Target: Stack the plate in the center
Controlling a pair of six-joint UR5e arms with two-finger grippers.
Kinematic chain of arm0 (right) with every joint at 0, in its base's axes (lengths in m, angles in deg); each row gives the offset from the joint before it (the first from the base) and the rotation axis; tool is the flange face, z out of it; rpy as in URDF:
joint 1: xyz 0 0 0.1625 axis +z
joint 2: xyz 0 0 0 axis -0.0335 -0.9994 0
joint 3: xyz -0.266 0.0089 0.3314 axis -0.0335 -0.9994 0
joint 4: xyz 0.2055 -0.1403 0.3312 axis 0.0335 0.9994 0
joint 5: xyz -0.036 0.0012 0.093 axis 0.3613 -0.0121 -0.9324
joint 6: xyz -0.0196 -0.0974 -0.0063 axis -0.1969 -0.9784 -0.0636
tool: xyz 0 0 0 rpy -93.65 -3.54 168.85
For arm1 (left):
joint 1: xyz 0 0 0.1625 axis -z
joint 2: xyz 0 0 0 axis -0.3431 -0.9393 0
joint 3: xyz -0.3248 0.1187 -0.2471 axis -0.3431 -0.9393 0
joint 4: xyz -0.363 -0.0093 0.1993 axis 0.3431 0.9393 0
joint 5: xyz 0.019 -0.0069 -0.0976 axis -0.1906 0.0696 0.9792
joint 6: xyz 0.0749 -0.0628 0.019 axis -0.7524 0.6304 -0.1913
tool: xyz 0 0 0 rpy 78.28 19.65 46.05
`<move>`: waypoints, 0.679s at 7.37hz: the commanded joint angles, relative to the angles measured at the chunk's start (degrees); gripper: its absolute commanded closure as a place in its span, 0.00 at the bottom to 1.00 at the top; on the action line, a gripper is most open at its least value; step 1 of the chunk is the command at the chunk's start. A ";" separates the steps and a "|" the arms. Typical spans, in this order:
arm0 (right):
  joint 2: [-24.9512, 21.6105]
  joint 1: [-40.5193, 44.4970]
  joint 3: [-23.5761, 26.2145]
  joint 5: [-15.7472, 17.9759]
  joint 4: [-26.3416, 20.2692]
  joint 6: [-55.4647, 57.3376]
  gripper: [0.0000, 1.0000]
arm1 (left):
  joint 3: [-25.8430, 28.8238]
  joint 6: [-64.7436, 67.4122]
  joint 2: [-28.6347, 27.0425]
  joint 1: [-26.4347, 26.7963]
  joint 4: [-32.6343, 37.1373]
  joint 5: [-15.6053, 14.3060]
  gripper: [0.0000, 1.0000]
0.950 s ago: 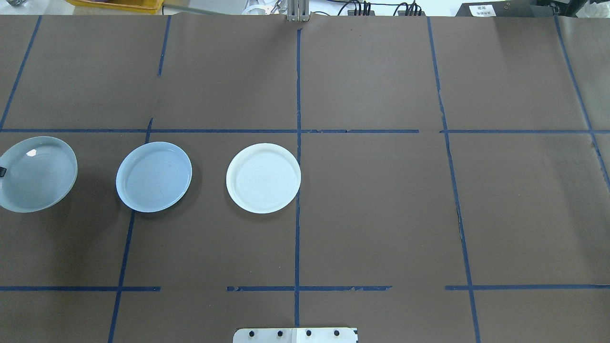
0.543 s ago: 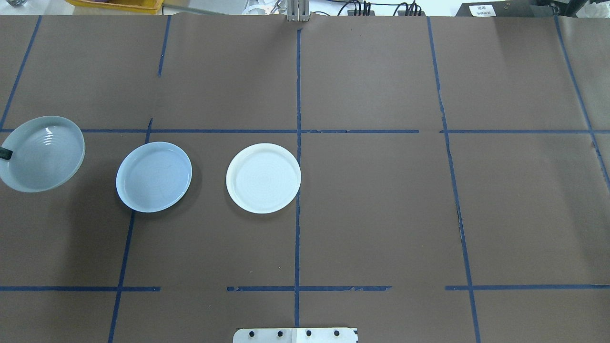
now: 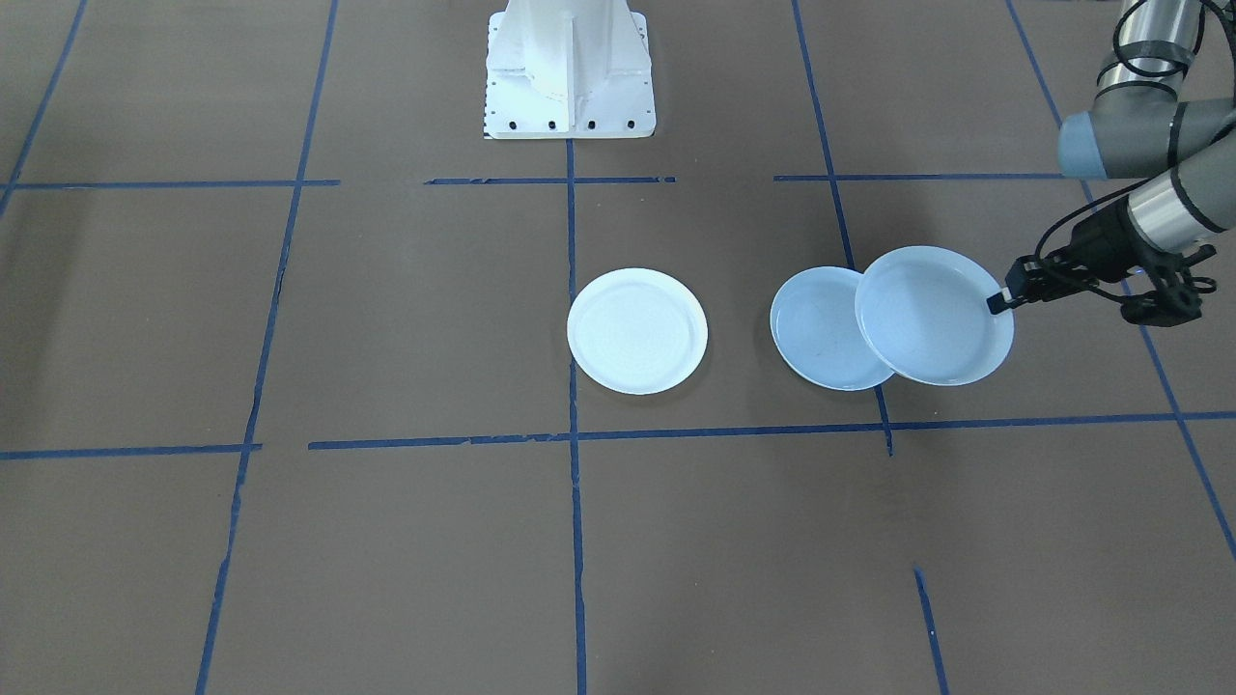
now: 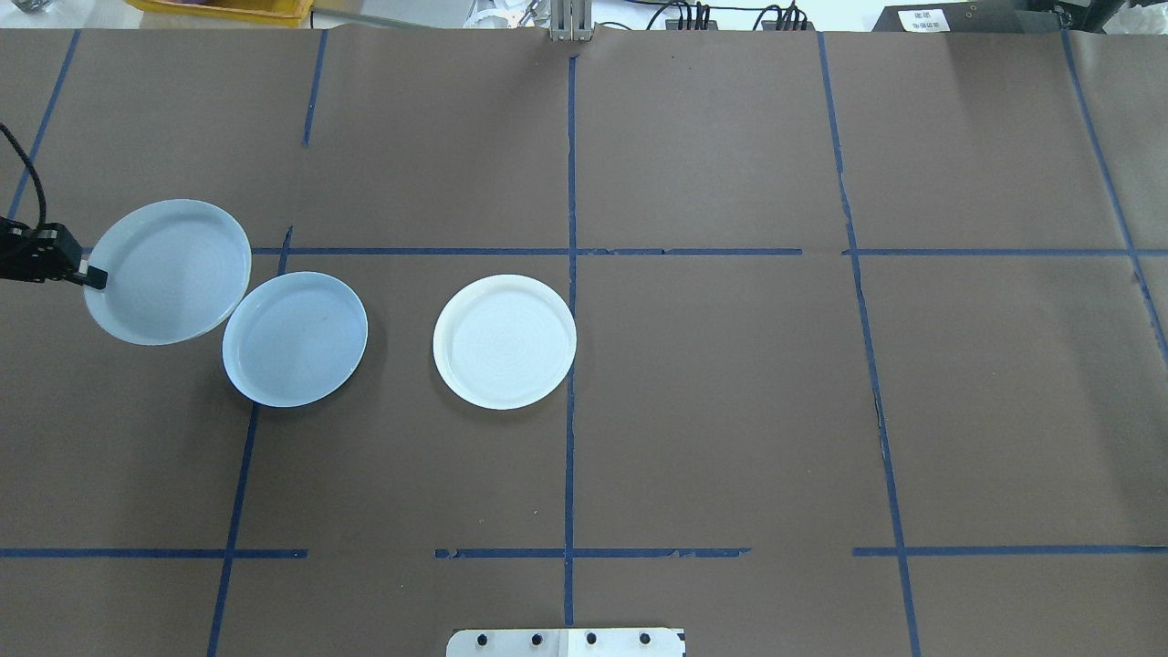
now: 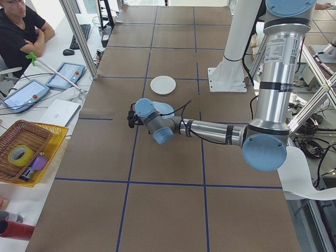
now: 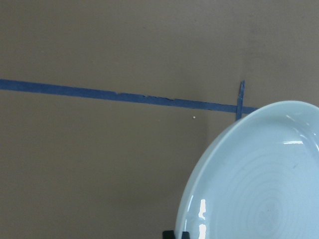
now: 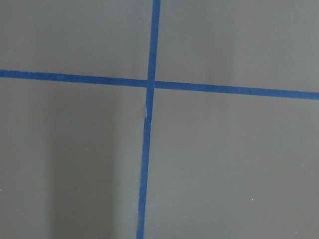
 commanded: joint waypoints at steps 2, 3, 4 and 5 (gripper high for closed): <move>0.00 0.00 0.00 0.00 -0.01 0.00 0.00 | 0.35 8.83 -3.90 -8.41 0.30 -6.07 1.00; 0.00 0.00 0.00 0.00 -0.01 0.00 0.00 | 0.53 9.36 -4.09 -9.81 0.47 -7.21 1.00; 0.00 0.00 0.00 0.00 -0.01 0.00 0.00 | 0.71 9.10 -4.18 -9.91 0.47 -7.57 1.00; 0.00 0.00 0.00 0.00 -0.01 0.00 0.00 | 0.80 8.67 -4.01 -9.82 0.65 -7.40 1.00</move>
